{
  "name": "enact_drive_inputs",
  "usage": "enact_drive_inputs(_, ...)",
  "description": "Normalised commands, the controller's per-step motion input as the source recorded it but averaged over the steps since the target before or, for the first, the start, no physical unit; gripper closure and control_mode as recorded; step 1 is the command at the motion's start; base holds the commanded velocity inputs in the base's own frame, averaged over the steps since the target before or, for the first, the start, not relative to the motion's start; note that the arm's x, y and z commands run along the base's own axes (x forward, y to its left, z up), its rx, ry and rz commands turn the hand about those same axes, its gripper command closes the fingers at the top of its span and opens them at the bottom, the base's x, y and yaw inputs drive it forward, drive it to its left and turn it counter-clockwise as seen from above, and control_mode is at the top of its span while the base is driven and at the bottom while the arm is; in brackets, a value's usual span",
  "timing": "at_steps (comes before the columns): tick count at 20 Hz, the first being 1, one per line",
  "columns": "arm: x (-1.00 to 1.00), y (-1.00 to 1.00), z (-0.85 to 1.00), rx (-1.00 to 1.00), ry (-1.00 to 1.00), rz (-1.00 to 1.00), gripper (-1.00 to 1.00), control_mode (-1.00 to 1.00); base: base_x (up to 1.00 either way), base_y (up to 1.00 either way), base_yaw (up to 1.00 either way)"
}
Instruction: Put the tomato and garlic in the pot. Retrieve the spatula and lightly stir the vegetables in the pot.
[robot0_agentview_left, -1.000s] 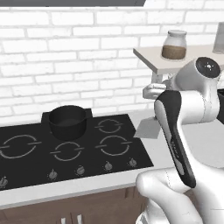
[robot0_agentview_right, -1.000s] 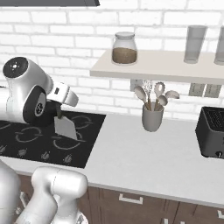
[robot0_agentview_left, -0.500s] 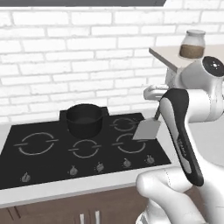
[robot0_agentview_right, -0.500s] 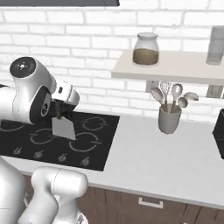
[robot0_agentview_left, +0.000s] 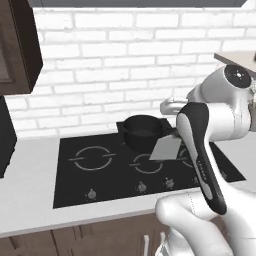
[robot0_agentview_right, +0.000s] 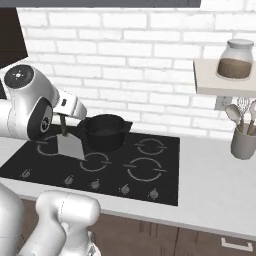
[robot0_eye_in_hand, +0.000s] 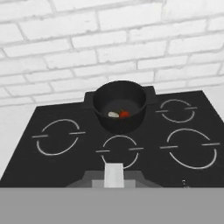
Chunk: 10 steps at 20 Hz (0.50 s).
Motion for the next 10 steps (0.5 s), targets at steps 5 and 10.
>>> enact_drive_inputs(5,0.00,0.00,0.00,0.00,0.00,0.00,1.00,1.00,0.82,0.01,0.00)
enact_drive_inputs(10,0.17,0.00,0.06,-0.01,0.00,0.00,1.00,-1.00,0.80,0.00,0.00)
